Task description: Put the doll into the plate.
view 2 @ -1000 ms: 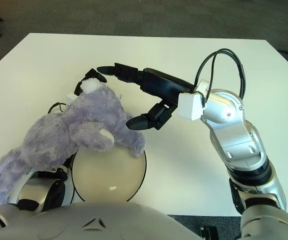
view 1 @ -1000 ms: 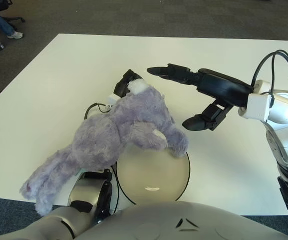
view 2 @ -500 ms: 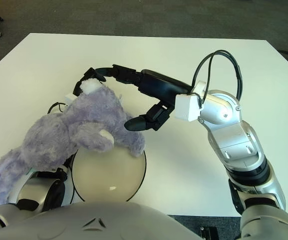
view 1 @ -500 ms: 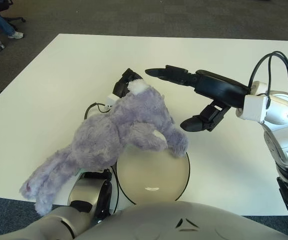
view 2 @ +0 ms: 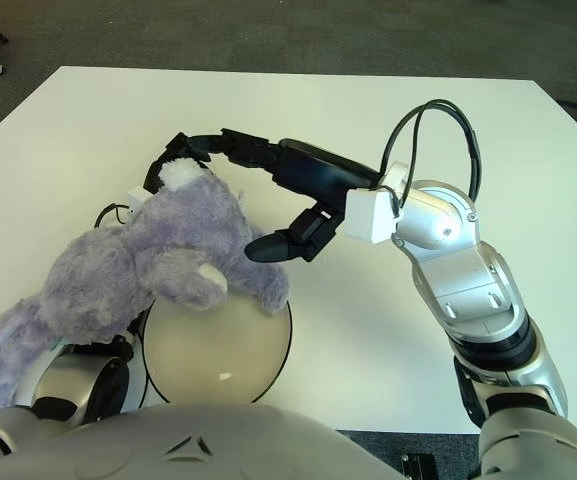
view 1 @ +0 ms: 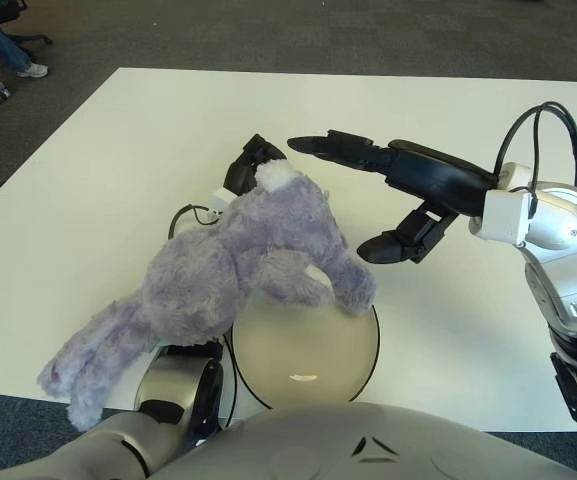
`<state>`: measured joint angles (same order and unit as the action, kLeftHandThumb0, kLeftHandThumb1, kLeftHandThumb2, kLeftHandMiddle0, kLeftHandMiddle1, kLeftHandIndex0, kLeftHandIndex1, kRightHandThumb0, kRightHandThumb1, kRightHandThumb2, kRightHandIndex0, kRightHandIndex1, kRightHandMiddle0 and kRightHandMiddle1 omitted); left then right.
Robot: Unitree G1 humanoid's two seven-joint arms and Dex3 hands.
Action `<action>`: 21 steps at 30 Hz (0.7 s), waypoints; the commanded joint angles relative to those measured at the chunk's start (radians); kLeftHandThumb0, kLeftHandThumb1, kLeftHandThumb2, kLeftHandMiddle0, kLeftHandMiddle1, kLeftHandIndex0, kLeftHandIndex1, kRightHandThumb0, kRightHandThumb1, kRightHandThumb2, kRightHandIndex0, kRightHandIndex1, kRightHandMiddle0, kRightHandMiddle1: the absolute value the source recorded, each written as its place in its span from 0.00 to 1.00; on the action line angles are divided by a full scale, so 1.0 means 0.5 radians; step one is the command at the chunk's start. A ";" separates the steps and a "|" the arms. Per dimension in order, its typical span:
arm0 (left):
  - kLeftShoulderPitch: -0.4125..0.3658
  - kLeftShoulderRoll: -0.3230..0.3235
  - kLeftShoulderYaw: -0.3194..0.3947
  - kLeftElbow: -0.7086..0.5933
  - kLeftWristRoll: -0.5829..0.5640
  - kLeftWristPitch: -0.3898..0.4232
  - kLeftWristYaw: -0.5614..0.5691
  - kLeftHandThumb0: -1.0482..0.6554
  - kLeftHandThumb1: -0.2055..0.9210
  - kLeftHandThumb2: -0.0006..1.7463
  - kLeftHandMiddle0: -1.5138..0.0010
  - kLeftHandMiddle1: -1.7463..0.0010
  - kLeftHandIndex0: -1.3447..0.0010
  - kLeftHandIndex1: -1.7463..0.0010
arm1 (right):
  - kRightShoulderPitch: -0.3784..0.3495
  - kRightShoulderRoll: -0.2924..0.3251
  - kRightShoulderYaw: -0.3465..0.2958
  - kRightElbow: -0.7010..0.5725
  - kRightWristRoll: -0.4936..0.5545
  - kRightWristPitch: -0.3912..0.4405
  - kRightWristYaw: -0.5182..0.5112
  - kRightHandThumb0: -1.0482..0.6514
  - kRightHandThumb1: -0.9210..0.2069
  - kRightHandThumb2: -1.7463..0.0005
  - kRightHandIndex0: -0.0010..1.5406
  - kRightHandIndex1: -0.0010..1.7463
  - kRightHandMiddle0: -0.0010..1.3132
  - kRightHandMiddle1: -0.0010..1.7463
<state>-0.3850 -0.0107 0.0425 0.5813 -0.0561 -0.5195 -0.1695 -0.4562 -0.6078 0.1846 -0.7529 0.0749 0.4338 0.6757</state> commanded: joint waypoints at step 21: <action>0.121 0.076 0.058 0.173 -0.062 -0.066 -0.059 0.61 0.48 0.75 0.68 0.00 0.65 0.00 | 0.303 0.252 -0.214 1.792 -1.138 -0.715 -2.103 0.10 0.00 0.62 0.10 0.88 0.00 0.50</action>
<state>-0.3928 0.0003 0.0431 0.5783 -0.0641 -0.5208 -0.1718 -0.3172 -0.5150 0.0162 -0.1046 -0.2938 0.2021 -0.1036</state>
